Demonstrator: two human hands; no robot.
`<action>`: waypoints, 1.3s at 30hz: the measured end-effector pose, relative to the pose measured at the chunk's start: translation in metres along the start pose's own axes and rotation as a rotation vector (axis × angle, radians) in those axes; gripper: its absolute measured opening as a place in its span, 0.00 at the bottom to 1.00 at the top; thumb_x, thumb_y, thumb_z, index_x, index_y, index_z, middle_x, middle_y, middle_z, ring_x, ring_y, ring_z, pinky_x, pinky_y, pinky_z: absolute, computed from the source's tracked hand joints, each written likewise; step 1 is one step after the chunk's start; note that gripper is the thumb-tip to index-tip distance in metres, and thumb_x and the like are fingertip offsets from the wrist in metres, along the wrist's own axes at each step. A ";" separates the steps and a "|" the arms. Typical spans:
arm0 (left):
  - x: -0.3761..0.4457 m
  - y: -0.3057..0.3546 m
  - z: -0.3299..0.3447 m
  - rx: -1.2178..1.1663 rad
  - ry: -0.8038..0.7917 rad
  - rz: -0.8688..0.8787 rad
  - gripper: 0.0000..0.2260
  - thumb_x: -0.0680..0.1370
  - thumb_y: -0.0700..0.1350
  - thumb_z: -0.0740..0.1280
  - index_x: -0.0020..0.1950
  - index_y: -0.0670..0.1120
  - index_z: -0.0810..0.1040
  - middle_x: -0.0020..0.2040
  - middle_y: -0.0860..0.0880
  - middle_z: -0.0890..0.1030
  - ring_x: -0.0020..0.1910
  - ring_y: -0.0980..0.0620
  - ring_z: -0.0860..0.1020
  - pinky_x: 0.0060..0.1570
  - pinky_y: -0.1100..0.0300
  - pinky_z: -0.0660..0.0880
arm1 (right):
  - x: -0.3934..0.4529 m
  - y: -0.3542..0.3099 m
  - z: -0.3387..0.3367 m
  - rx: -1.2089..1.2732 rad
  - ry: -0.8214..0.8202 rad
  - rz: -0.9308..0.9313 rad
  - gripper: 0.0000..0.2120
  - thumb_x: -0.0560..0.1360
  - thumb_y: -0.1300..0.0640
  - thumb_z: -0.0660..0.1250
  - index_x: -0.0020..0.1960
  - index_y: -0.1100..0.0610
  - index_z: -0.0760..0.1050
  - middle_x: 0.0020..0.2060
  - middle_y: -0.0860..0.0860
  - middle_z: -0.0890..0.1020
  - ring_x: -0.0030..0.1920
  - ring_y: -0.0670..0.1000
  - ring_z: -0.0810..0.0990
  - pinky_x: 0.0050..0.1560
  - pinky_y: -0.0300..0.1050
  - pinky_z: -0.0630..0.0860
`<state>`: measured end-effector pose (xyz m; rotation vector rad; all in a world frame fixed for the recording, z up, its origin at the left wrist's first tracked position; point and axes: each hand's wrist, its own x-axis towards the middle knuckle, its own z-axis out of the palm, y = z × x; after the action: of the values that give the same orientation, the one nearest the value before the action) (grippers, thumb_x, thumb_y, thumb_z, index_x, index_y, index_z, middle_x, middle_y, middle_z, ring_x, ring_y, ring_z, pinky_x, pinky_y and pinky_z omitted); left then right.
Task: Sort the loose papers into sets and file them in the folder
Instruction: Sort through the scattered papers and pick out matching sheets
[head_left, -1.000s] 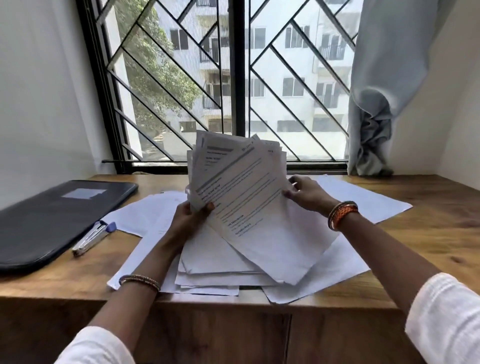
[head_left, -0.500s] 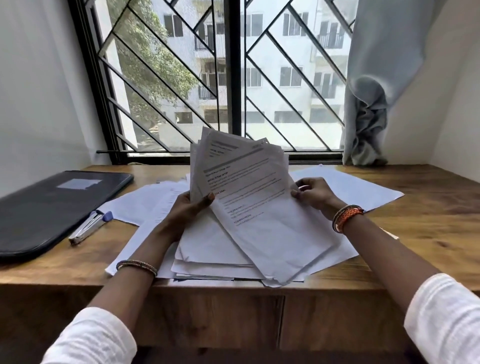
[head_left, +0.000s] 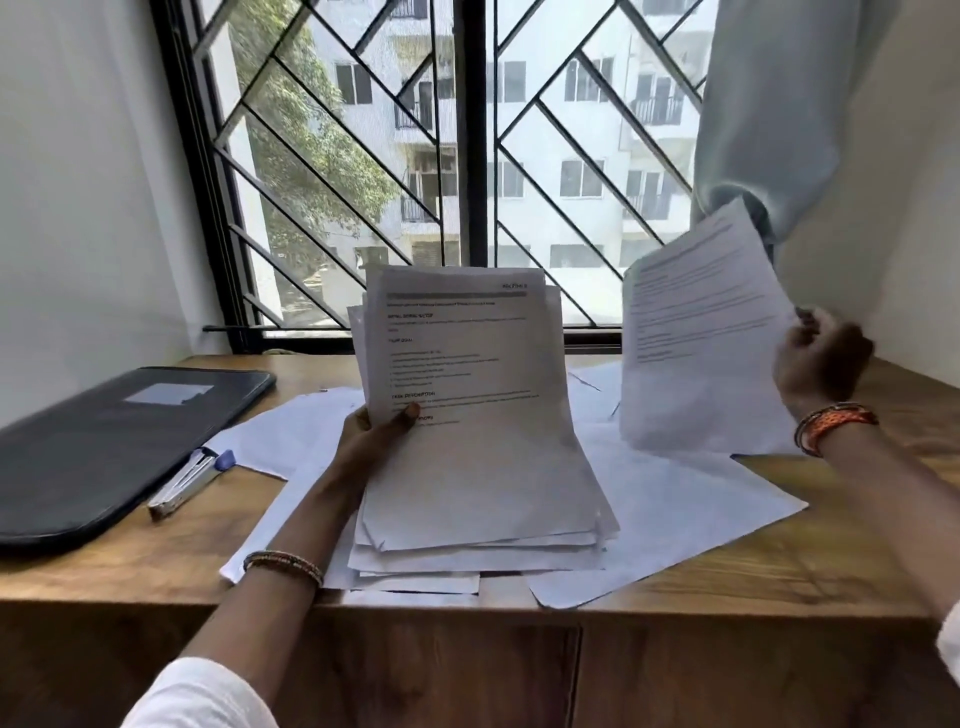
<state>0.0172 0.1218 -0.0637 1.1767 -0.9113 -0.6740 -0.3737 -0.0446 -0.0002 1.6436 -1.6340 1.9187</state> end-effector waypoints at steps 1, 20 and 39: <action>0.001 0.000 0.000 -0.002 0.000 -0.005 0.03 0.76 0.40 0.69 0.47 0.47 0.78 0.42 0.52 0.81 0.31 0.61 0.81 0.30 0.69 0.76 | 0.007 -0.007 -0.007 0.016 0.060 -0.058 0.18 0.71 0.62 0.56 0.54 0.65 0.79 0.48 0.68 0.82 0.49 0.69 0.79 0.50 0.53 0.72; -0.001 0.002 0.002 0.060 -0.193 -0.086 0.15 0.65 0.49 0.76 0.48 0.45 0.81 0.37 0.52 0.85 0.35 0.55 0.83 0.33 0.63 0.79 | -0.080 -0.089 0.010 0.628 -1.167 0.111 0.46 0.61 0.25 0.67 0.70 0.52 0.67 0.62 0.47 0.78 0.61 0.48 0.77 0.58 0.50 0.76; 0.013 -0.012 0.000 0.078 -0.241 -0.060 0.24 0.53 0.53 0.77 0.45 0.44 0.83 0.41 0.47 0.85 0.38 0.50 0.84 0.35 0.62 0.79 | -0.130 -0.088 0.073 -0.036 -0.294 -1.135 0.24 0.73 0.71 0.54 0.62 0.57 0.79 0.61 0.56 0.80 0.59 0.56 0.80 0.64 0.54 0.69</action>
<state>0.0237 0.1075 -0.0717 1.2124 -1.1156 -0.8480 -0.2166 0.0012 -0.0586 2.1742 -0.4700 1.0712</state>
